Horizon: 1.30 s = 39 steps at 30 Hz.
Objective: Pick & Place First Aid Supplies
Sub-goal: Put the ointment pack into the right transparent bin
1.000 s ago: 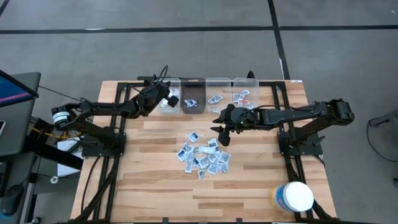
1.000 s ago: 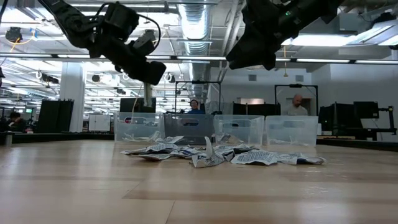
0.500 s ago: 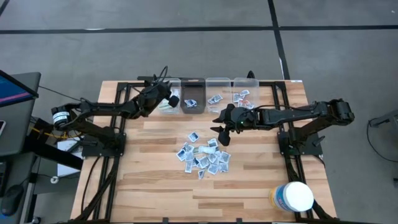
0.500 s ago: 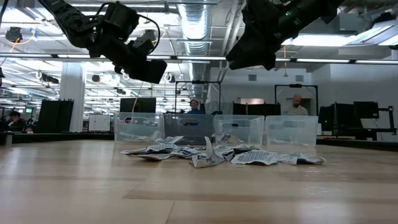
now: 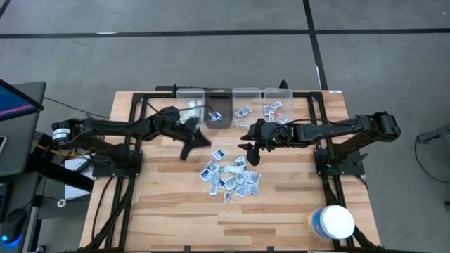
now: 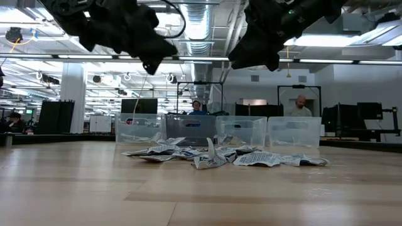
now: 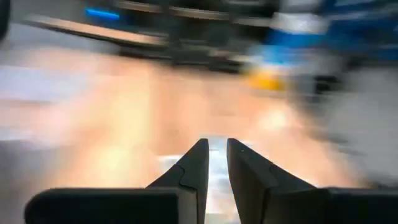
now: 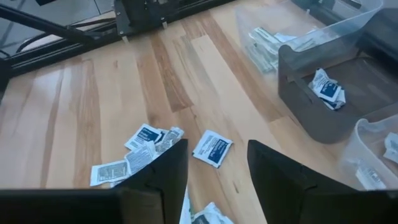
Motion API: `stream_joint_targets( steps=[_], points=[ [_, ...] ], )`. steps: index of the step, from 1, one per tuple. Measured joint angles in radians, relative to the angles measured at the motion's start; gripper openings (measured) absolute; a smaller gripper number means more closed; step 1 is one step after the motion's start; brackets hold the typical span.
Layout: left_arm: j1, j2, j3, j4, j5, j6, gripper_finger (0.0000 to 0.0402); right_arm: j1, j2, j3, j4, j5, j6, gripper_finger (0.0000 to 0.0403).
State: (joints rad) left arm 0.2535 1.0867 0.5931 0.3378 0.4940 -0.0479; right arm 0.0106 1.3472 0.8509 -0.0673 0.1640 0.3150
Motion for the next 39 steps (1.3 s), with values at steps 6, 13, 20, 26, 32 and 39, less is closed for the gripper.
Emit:
stream_joint_targets(
  steps=[6, 13, 20, 26, 32, 39],
  points=[
    [-0.035, 0.067, 0.001, -0.022, 0.177, -0.048, 0.0047, 0.02, 0.0, 0.0, 0.004, -0.001, 0.062, 0.0154],
    [-0.136, 0.198, 0.001, -0.023, 0.041, -0.012, 0.0048, 0.08, 0.0, 0.0, 0.003, -0.002, 0.095, 0.0153],
    [-0.237, 0.316, 0.001, -0.019, -0.025, 0.208, 0.0077, 0.142, 0.0, 0.0, -0.001, 0.015, 0.127, 0.0145],
    [-0.254, 0.346, 0.001, -0.015, -0.159, 0.352, 0.0114, 0.175, 0.0, 0.0, -0.003, 0.021, 0.158, 0.0134],
    [-0.254, 0.361, 0.001, -0.019, -0.29, 0.522, 0.0138, 0.199, 0.0, 0.0, -0.004, 0.021, 0.158, 0.0126],
    [-0.254, 0.448, 0.0, -0.019, -0.295, 0.538, 0.0137, 0.197, 0.0, 0.0, -0.007, 0.021, 0.158, 0.0123]
  ],
)
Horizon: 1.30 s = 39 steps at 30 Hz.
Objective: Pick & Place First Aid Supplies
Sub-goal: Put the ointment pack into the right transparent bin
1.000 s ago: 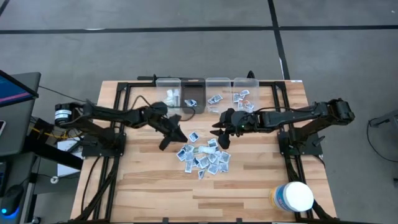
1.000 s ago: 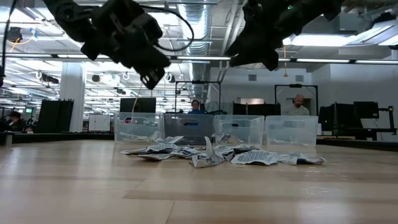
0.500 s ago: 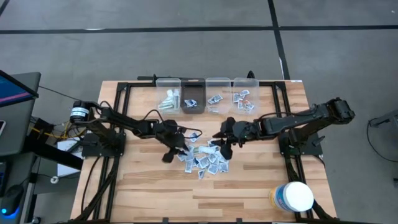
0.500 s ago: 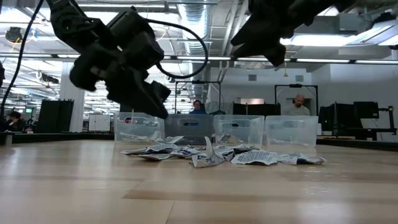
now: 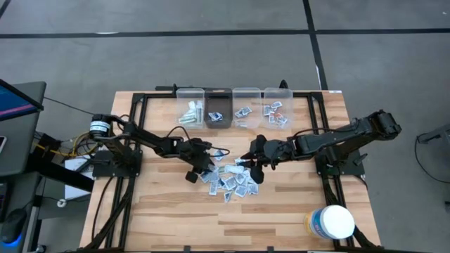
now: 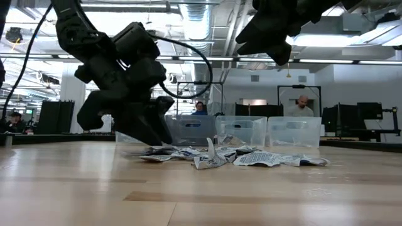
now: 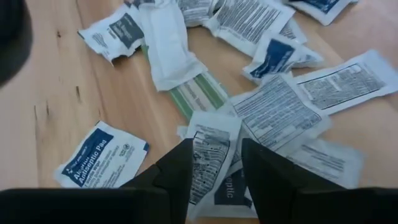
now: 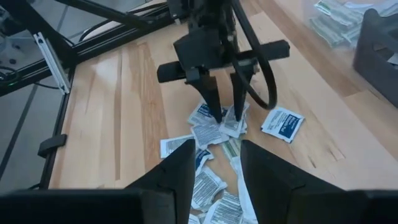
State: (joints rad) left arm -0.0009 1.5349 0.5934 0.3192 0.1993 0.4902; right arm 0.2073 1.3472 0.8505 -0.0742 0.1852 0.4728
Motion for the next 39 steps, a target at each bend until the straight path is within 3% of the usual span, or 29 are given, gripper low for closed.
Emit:
stream_joint_targets(
  steps=[10, 21, 28, 39],
  points=[
    [0.001, -0.028, 0.0, -0.012, -0.092, 0.0, 0.0128, 0.0, 0.0, 0.0, 0.0, 0.0, 0.0, 0.0123],
    [0.0, -0.09, 0.0, -0.043, -0.102, -0.008, 0.0008, 0.0, 0.0, 0.0, 0.0, 0.0, 0.0, 0.0122],
    [0.0, -0.089, 0.0, -0.076, -0.102, -0.025, 0.0037, 0.0, 0.0, 0.0, 0.003, 0.0, -0.001, 0.0122],
    [0.01, -0.089, 0.0, -0.151, -0.148, 0.008, 0.0141, 0.0, 0.0, 0.0, 0.005, 0.0, -0.001, 0.0123]
  ],
)
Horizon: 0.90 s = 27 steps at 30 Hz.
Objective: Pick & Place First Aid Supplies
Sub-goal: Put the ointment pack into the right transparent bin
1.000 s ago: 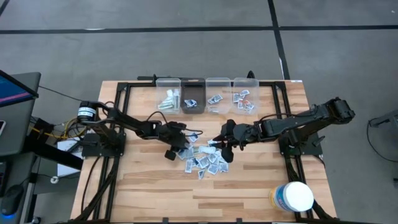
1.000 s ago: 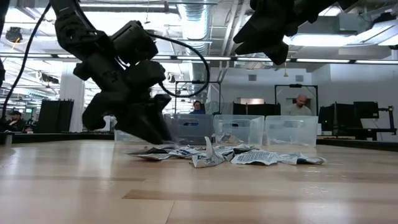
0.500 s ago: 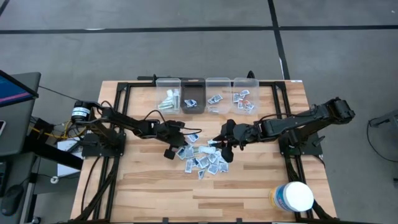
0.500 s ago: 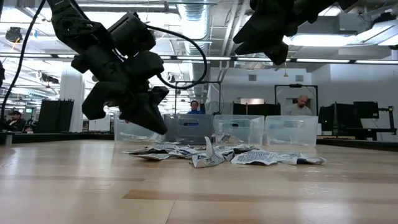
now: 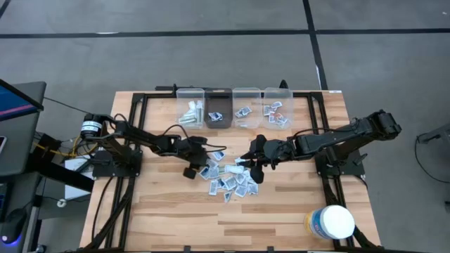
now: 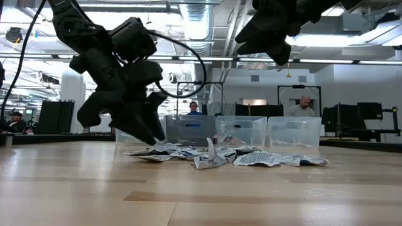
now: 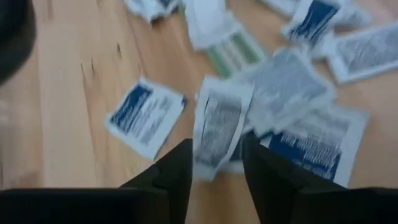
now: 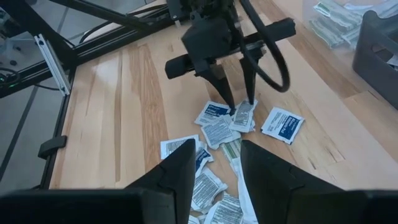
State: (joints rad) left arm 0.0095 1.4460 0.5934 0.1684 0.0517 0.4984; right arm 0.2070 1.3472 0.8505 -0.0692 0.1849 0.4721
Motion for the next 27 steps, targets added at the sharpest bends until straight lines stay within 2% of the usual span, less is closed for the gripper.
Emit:
stream_joint_targets(
  steps=[4, 9, 13, 17, 23, 27],
  points=[
    [0.011, 0.001, -0.001, -0.045, -0.003, -0.001, 0.0145, 0.0, 0.0, 0.0, 0.001, 0.0, 0.0, 0.0123],
    [0.016, 0.001, -0.001, -0.045, -0.003, -0.001, 0.0121, 0.0, 0.0, 0.0, 0.001, 0.0, 0.0, 0.0123],
    [0.016, 0.001, -0.001, -0.045, -0.003, -0.001, 0.0077, 0.0, 0.0, 0.0, 0.001, 0.0, 0.0, 0.0122],
    [0.016, 0.001, -0.001, -0.045, -0.003, -0.002, 0.0013, 0.0, 0.0, 0.0, 0.001, 0.0, 0.0, 0.0123],
    [0.015, 0.0, -0.001, -0.041, -0.003, -0.006, 0.0006, 0.0, 0.0, 0.0, 0.001, 0.0, 0.0, 0.0121],
    [0.015, -0.048, -0.001, -0.028, -0.001, -0.028, 0.0005, 0.0, 0.0, 0.0, 0.004, 0.0, 0.0, 0.0122]
  ],
)
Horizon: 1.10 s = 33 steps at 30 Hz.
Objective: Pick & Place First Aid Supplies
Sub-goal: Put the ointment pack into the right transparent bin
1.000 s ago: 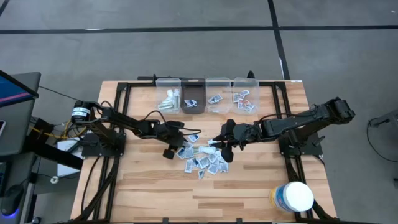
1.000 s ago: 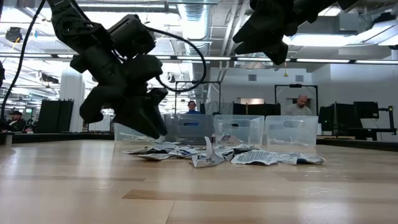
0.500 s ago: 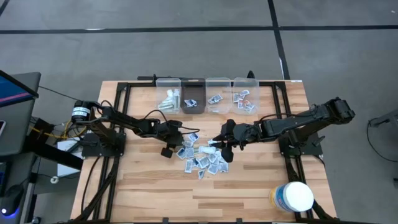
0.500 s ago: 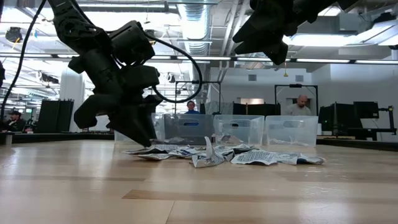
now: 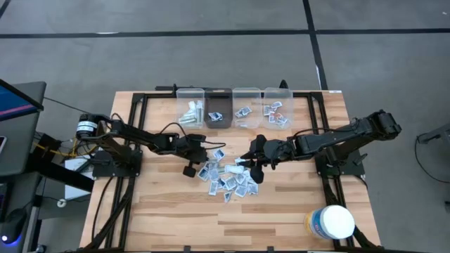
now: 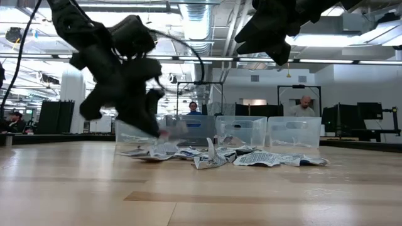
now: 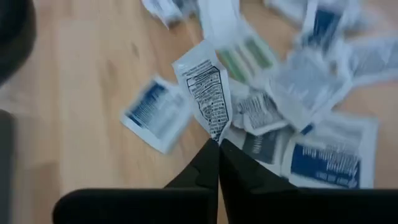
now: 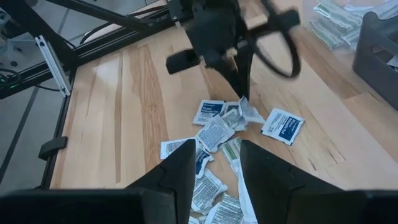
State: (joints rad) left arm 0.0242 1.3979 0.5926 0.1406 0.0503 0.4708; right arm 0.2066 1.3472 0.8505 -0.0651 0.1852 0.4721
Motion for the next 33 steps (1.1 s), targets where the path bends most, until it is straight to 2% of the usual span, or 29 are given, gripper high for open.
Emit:
stream_joint_targets(
  steps=[5, 12, 15, 33],
  points=[
    [0.02, -0.122, 0.0, 0.062, 0.034, -0.071, 0.0006, 0.0, 0.0, 0.0, 0.031, 0.0, -0.022, 0.0122],
    [0.131, -0.239, 0.0, 0.134, 0.293, -0.332, 0.0007, -0.012, 0.0, 0.0, 0.129, 0.0, -0.206, 0.0122],
    [0.151, -0.246, 0.0, 0.131, 0.357, -0.379, 0.0006, -0.029, 0.0, 0.0, 0.168, 0.0, -0.235, 0.0123],
    [0.151, -0.246, 0.0, 0.129, 0.364, -0.372, 0.0017, -0.036, 0.0, 0.0, 0.178, -0.001, -0.236, 0.0123]
  ],
)
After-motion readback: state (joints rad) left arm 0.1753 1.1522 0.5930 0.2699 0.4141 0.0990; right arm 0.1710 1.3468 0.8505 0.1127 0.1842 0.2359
